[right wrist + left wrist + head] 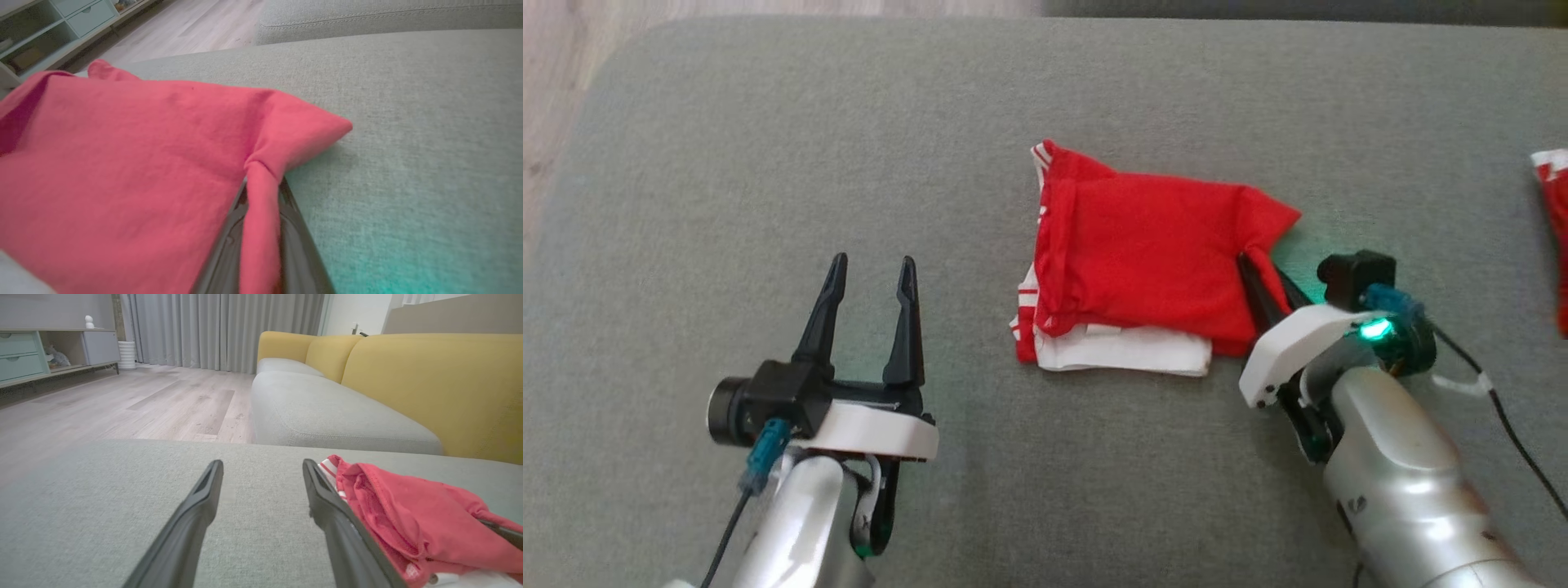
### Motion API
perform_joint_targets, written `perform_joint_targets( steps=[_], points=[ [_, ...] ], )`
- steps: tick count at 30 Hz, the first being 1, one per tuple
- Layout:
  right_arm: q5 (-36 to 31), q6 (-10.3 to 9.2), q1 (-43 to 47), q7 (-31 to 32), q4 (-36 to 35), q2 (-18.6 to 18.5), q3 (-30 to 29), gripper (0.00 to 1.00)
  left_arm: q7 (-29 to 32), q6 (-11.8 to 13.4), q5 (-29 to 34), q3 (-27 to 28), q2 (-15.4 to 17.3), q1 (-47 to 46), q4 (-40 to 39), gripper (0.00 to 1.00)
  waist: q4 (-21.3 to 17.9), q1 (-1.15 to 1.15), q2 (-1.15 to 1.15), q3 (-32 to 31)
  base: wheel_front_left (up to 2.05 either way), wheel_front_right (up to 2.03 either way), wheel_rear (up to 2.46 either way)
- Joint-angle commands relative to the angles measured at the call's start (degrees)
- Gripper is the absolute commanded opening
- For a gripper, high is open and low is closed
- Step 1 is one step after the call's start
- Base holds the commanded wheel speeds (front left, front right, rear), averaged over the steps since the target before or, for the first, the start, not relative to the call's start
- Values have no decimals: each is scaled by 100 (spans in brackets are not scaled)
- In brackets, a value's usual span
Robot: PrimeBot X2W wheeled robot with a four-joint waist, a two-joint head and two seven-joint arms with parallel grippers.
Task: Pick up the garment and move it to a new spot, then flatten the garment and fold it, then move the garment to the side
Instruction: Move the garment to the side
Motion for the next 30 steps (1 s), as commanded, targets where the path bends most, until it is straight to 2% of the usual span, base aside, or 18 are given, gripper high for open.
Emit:
perform_joint_targets(
  steps=[1,8,13,17,21,30],
  points=[
    [-205,-4,-45,-167,74,89,139,0,-55,-9,80,188,31,-132,-191,100,-141,0,0,-129,0,0,0],
    [-978,-4,-139,-458,74,56,-68,0,-55,-16,108,171,31,-55,-261,100,-444,0,0,-406,0,0,0],
    [-1541,-4,-103,-380,-301,-290,-100,0,-55,28,73,120,31,-3,-362,100,-738,0,0,-546,0,0,0],
    [-1749,-4,-145,-62,-819,-833,12,0,-55,52,96,109,31,-6,-423,100,-969,0,0,-475,0,0,0],
    [-1749,-4,-265,321,-1347,-1614,43,0,-55,41,129,108,31,-94,-464,100,-1086,0,0,-248,0,0,0],
    [-1872,-4,-308,1055,-1898,-3304,-21,0,-55,-52,129,104,31,-342,-446,100,-971,0,0,267,0,0,0]
  ],
)
